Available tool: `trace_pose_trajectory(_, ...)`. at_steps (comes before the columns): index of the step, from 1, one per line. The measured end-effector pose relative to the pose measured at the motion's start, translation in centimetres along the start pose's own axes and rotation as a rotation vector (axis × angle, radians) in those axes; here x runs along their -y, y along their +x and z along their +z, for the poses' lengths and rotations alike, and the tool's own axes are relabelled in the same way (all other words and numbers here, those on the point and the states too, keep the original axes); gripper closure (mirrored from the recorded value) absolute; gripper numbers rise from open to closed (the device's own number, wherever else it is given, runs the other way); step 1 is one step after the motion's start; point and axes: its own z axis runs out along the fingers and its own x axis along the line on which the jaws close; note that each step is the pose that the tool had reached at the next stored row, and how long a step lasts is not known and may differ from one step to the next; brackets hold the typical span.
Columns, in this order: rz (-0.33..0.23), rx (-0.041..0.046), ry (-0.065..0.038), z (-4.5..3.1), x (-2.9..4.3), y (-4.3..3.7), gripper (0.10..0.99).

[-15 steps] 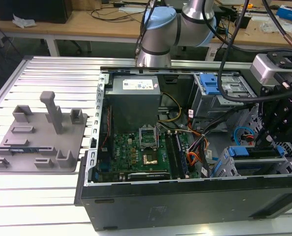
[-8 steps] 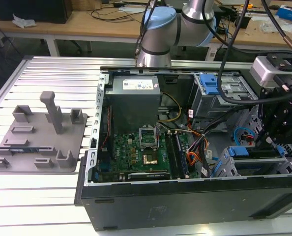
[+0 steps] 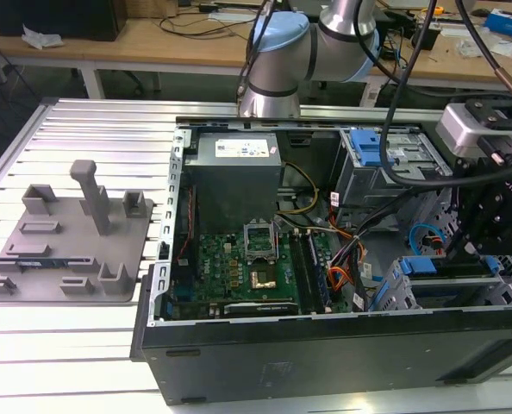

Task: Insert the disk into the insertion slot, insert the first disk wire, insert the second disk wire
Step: 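Insert the second disk wire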

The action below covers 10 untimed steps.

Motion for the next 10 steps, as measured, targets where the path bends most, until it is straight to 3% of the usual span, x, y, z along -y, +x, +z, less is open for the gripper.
trace_pose_trajectory(7, -0.001, 0.0002, 0.0, 0.57, 0.0, 0.04, 0.914)
trace_pose_trajectory(9, -0.001, -0.0001, 0.0, 0.54, -0.03, 0.05, 0.784)
trace_pose_trajectory(10, -0.001, 0.0, 0.0, 0.3, -0.03, 0.06, 0.784)
